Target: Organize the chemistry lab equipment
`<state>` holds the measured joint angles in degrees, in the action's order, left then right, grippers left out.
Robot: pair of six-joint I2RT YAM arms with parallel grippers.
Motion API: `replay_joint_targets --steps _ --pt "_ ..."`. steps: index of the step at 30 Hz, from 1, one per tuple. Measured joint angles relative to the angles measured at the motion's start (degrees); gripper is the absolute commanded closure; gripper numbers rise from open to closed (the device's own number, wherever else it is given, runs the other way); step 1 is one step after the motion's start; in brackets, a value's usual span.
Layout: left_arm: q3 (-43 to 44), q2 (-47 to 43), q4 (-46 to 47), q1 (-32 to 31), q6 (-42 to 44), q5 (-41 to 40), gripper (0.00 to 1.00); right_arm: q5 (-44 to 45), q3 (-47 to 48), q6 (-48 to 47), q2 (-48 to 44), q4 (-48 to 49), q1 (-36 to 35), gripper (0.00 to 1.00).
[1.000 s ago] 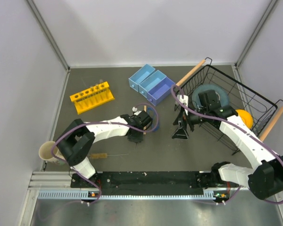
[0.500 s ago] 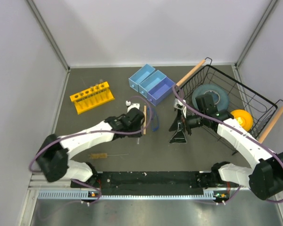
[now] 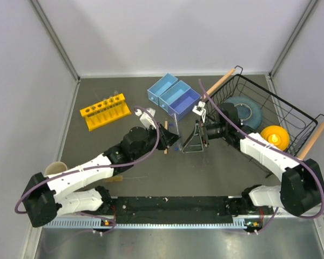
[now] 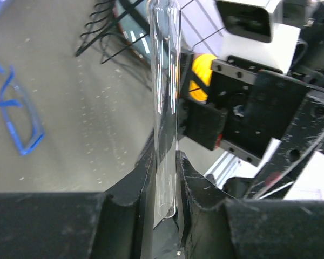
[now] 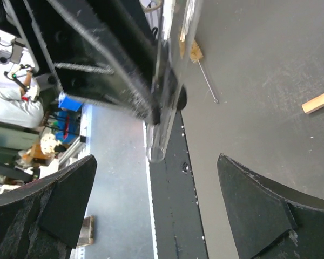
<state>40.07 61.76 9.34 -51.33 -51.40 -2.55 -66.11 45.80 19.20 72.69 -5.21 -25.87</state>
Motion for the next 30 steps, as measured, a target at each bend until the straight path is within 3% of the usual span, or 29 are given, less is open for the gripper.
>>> replay_joint_targets --steps 3,10,13,19,23,27,30 --pt "0.4 1.3 3.5 -1.4 -1.0 0.0 0.91 0.0 0.0 4.6 0.8 3.7 0.0 0.16" --pt "1.9 4.3 7.1 -3.3 -2.1 -0.3 0.91 0.0 0.0 10.1 1.5 7.6 0.0 0.55" --pt "1.9 4.5 7.3 -3.5 -2.2 -1.3 0.91 -0.3 0.0 11.7 1.6 8.6 0.0 0.67" --pt "1.9 4.5 7.4 -3.5 -2.4 -3.0 0.91 -0.6 -0.1 13.0 1.7 9.9 -0.2 0.85" --pt "1.9 4.2 7.1 -3.6 -2.4 -3.5 0.87 -0.6 -0.1 12.9 1.9 10.0 -0.2 0.91" --pt "1.9 4.0 6.7 -3.7 -2.0 -3.9 0.72 -0.7 -0.1 12.4 2.0 9.9 -0.3 0.93" --pt "1.9 3.5 5.9 -3.8 -1.0 -4.7 0.38 -0.9 -0.1 11.4 2.0 9.5 -0.4 0.94"
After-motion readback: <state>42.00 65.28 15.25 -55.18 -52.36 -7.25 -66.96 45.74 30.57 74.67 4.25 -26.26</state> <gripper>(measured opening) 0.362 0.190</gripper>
